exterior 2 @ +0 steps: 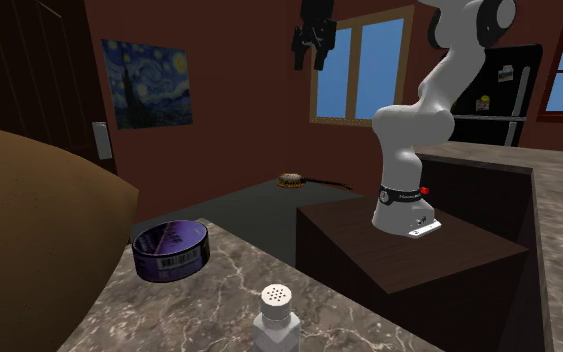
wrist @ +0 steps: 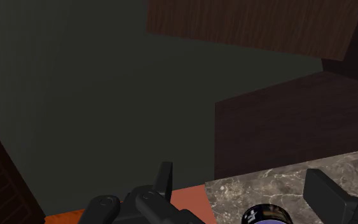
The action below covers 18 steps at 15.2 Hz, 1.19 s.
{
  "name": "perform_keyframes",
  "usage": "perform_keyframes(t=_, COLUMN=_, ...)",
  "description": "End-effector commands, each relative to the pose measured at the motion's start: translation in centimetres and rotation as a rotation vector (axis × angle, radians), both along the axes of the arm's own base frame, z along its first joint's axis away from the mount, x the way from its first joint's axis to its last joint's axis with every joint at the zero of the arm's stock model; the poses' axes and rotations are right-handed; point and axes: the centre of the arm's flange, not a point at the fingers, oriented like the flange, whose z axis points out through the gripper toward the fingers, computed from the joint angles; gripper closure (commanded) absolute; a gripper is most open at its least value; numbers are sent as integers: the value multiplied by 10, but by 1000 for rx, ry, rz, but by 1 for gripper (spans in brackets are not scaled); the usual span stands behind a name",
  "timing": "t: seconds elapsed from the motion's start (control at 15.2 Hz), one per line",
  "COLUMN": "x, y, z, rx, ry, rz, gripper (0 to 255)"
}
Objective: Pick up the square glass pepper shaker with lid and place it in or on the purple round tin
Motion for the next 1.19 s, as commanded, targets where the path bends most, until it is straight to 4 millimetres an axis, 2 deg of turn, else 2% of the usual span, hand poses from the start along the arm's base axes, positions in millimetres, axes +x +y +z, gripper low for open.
perform_keyframes(t=0.0, x=0, y=0, z=0, rx=0, ry=0, rz=0, gripper=0)
perform_keyframes(t=1.12, x=88, y=174, z=-102, rx=34, ry=-14, rz=-45, gripper=0)
